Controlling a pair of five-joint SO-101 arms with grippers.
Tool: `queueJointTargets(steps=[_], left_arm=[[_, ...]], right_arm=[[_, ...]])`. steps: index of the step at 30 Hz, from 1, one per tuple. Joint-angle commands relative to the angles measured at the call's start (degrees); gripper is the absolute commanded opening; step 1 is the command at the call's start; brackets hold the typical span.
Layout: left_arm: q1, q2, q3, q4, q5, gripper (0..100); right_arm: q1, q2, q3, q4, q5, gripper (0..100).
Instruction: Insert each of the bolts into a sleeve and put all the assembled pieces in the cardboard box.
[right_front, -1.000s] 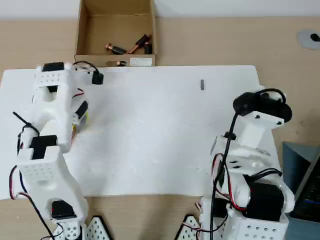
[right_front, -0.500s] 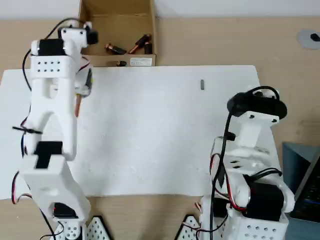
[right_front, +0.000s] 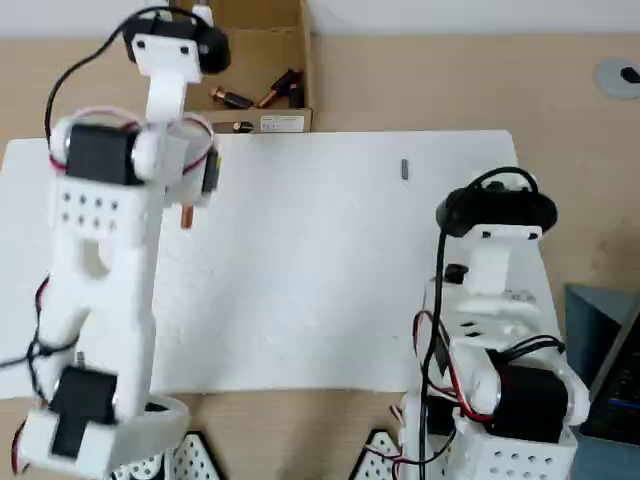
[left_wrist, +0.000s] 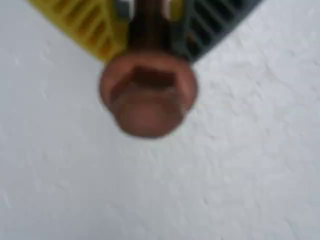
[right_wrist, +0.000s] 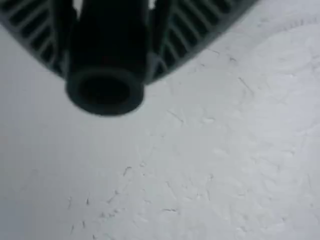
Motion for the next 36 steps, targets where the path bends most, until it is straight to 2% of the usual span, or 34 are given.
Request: queueJointTargets(steps=[1,6,14,18,25,30,36], left_arm=[[2.02,-11.38,7.56,0.35,-0.18,0],[2.9,-26.15,22.42,-1.67,-0.18,0],[2.29,-49.71,47.74,-16.53,0.26,0],[2.2,-58.51,57.05,-20.84,0.35,0],[2.2,-70.64,69.19,-26.64,0.97,0],[2.2,-78.64,75.87,-31.56,8.09,0],[2.2,-84.53,80.0,-32.35,12.4,0]], right_arm=[[0.04,-1.89,-2.42,-1.41,2.11,0.9],[-3.21,-7.78,1.19,-2.73,4.48,0.9],[-11.65,-21.85,14.99,-10.73,4.31,0.9],[-13.32,-27.91,20.88,-12.4,4.31,0.9],[-14.73,-36.26,27.65,-12.4,4.4,0.9],[-18.42,-38.11,29.67,-14.77,4.13,0.9],[-22.99,-38.02,32.66,-19.69,4.4,0.9]])
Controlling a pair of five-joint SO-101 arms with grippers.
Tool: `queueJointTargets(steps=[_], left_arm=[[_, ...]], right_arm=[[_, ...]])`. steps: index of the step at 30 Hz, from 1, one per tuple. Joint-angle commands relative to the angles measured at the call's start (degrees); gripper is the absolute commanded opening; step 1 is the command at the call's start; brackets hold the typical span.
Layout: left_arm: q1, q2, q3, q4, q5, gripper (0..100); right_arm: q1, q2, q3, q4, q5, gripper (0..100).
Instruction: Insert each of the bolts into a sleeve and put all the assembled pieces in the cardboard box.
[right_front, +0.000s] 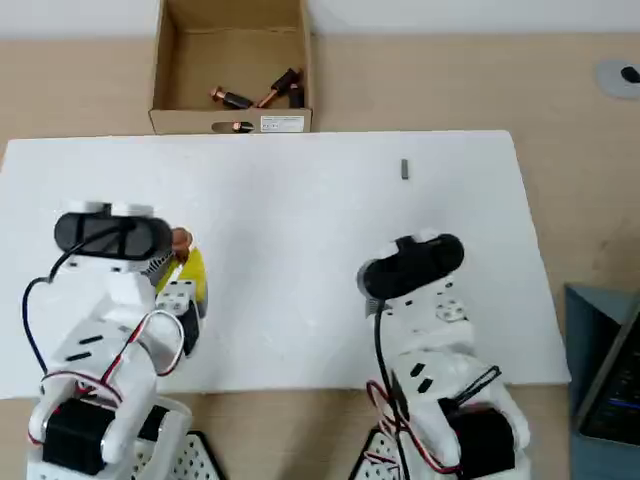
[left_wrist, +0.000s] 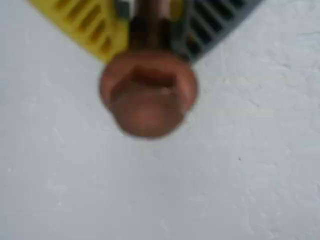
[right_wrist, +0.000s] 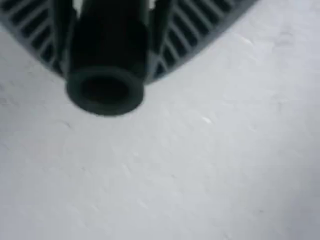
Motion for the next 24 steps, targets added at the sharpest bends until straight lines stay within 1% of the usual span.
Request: queueJointTargets(steps=[1,9,13,18,24], left_arm=[[-0.26,-3.21,0.44,-1.41,2.29,0],[-0.26,-11.12,5.71,-1.41,3.25,0],[-0.26,-11.12,6.51,-2.11,3.25,0],[-0.18,-11.03,9.49,-9.67,3.25,0],[-0.26,-11.03,16.09,-21.54,3.34,0]], right_arm=[[-2.95,-6.29,1.01,-3.43,0.44,0.9],[-9.71,-6.29,4.62,-9.23,0.44,0.9],[-12.79,-6.29,5.85,-10.81,0.44,0.9],[-16.4,-6.29,7.34,-13.01,0.44,0.9],[-19.91,-6.29,9.71,-17.14,0.44,0.9]])
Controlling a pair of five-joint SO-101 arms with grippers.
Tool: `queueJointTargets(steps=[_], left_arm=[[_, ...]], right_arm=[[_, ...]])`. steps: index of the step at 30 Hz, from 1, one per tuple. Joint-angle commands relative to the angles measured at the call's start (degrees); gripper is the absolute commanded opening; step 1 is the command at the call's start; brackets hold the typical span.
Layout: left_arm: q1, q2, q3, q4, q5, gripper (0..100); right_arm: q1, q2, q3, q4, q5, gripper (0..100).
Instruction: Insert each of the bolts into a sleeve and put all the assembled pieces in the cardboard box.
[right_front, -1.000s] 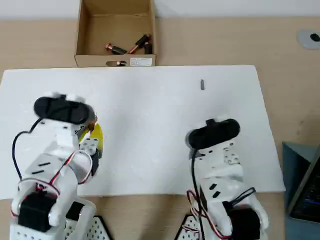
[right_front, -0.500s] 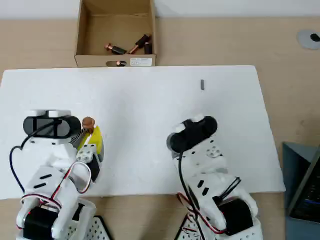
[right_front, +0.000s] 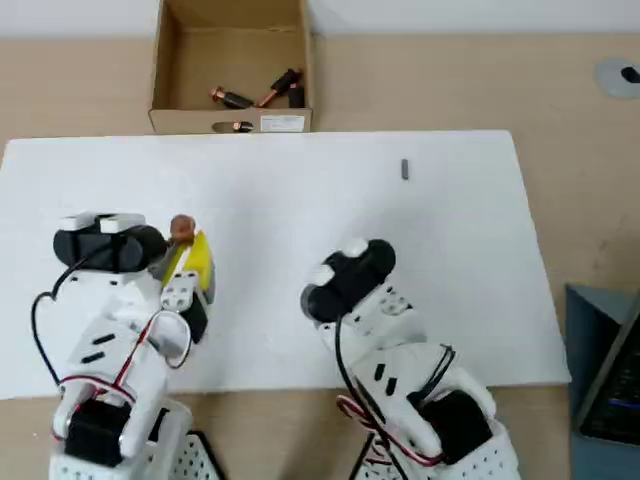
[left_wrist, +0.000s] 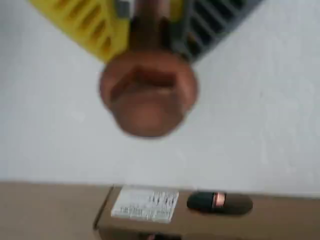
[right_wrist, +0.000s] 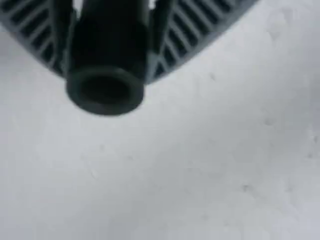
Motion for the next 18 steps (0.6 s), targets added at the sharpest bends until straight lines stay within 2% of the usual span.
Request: queueJointTargets(steps=[1,7,9,15,18], left_arm=[[-0.18,-0.4,1.85,-7.03,0.44,0],[-0.09,-0.4,4.4,-13.36,1.14,0],[0.09,-0.4,4.04,-14.42,5.19,0],[0.44,-0.4,1.67,-14.59,23.38,0],[0.44,-0.4,0.18,-14.51,26.64,0]], right_arm=[[-2.59,-6.29,0.57,-2.9,0.44,0.9],[-4.26,-6.29,2.51,-3.08,0.53,0.9],[-4.26,-6.29,3.21,-3.08,0.53,0.9],[-4.26,-6.29,5.49,-7.82,0.53,0.9],[-4.35,-6.29,5.85,-9.58,0.53,0.9]])
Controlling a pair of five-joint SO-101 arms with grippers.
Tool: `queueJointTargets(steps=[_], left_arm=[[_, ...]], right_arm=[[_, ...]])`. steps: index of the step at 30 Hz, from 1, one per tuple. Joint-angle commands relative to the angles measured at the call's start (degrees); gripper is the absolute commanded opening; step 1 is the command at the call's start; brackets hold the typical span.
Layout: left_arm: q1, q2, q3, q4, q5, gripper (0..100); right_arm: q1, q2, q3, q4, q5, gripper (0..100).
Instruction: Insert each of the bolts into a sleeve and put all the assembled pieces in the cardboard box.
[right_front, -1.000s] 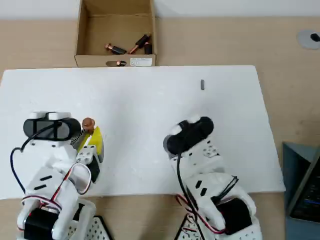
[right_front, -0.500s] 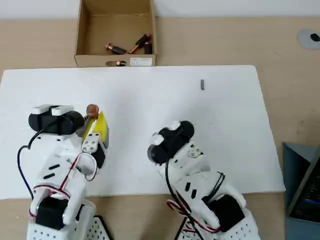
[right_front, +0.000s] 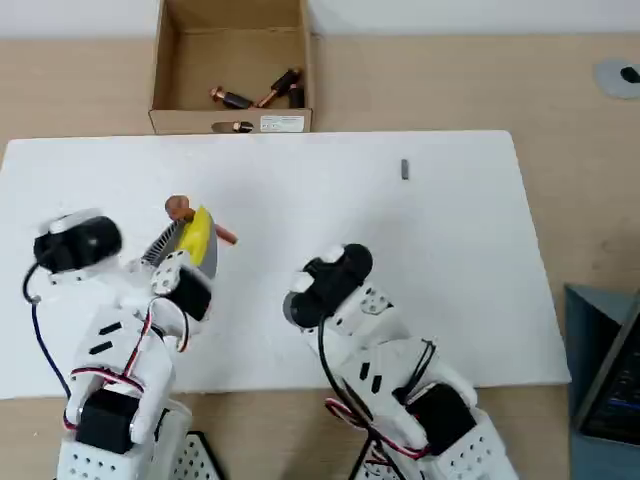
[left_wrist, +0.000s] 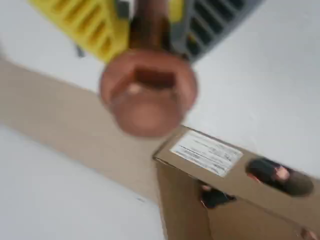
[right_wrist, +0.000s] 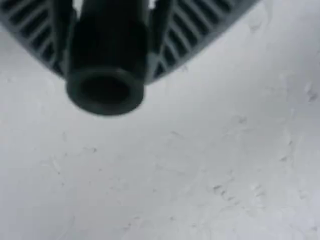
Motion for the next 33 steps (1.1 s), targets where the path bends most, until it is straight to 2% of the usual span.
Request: queueJointTargets(steps=[1,7,12,16,21,25,29,33], left_arm=[[0.53,-0.31,-4.84,-1.23,3.34,0],[7.03,-0.31,-5.19,-1.23,3.34,0],[12.75,-0.31,-5.19,-1.23,3.08,0],[13.54,-0.22,-7.03,0.62,2.99,0],[13.63,-0.22,-11.25,8.35,-1.32,0],[14.15,-0.22,-13.27,12.48,-1.76,0],[17.41,-0.22,-13.01,13.01,-1.49,0],[17.41,-0.22,-10.73,11.52,-1.49,0]], right_arm=[[-1.36,-6.29,-0.13,-2.99,0.62,0.9],[-6.02,-6.29,-0.04,-3.87,2.9,0.9],[-6.02,-6.29,0.04,-4.75,2.9,0.9],[-6.02,-6.29,0.57,-4.75,2.99,0.9],[-6.02,-6.29,0.84,-4.92,3.87,0.9],[-6.02,-6.29,0.84,-5.1,6.33,0.9],[-6.2,-6.29,0.4,-5.1,7.47,0.9],[-6.29,-6.29,0.31,-7.38,7.82,0.9]])
